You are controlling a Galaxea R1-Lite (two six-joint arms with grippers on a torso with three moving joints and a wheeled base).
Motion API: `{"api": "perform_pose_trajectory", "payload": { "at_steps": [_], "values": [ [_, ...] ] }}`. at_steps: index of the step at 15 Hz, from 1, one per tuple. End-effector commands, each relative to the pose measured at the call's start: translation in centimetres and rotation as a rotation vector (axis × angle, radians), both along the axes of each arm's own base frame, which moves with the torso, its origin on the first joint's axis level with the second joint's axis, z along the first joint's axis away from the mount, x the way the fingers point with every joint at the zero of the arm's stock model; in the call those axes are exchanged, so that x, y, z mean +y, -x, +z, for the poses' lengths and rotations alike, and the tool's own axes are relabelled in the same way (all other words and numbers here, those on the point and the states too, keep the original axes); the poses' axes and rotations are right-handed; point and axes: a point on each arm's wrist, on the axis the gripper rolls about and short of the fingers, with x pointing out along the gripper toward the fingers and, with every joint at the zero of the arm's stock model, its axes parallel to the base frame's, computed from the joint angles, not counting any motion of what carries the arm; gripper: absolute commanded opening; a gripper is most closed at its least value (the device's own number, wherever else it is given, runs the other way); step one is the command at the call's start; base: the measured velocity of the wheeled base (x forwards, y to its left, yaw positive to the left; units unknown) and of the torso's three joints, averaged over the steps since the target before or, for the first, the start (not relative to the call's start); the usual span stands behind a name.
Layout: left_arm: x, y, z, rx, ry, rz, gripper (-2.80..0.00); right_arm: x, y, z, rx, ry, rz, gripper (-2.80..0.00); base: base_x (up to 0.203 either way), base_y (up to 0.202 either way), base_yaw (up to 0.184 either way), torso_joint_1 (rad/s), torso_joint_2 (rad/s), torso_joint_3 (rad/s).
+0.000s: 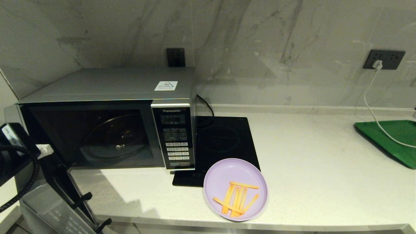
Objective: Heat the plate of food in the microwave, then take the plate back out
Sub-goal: Open the microwave oven
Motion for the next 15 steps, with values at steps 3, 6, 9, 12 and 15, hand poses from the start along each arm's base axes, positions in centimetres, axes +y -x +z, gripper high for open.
{"api": "perform_pose_trajectory", "payload": {
  "at_steps": [3, 6, 9, 12, 15],
  "values": [
    [1.0, 1.2, 0.5, -0.036, -0.032, 0.021, -2.8, 0.0, 0.0, 0.0, 0.004, -0.001, 0.0, -2.8, 0.0, 0.0, 0.0, 0.0, 0.0, 0.0],
    [1.7, 1.8, 0.8, -0.057, -0.055, 0.041, -2.8, 0.0, 0.0, 0.0, 0.002, -0.001, 0.0, -2.8, 0.0, 0.0, 0.0, 0.0, 0.0, 0.0],
    [2.6, 2.3, 1.0, -0.068, -0.082, 0.092, -2.8, 0.0, 0.0, 0.0, 0.002, -0.001, 0.0, -2.8, 0.0, 0.0, 0.0, 0.0, 0.0, 0.0],
    [3.9, 3.7, 1.2, -0.087, -0.146, 0.167, -2.8, 0.0, 0.0, 0.0, 0.003, -0.001, 0.0, -2.8, 0.0, 0.0, 0.0, 0.0, 0.0, 0.0],
    [4.2, 4.1, 1.0, -0.079, -0.185, 0.167, -2.8, 0.0, 0.0, 0.0, 0.003, -0.001, 0.0, -2.8, 0.0, 0.0, 0.0, 0.0, 0.0, 0.0]
  ]
}}
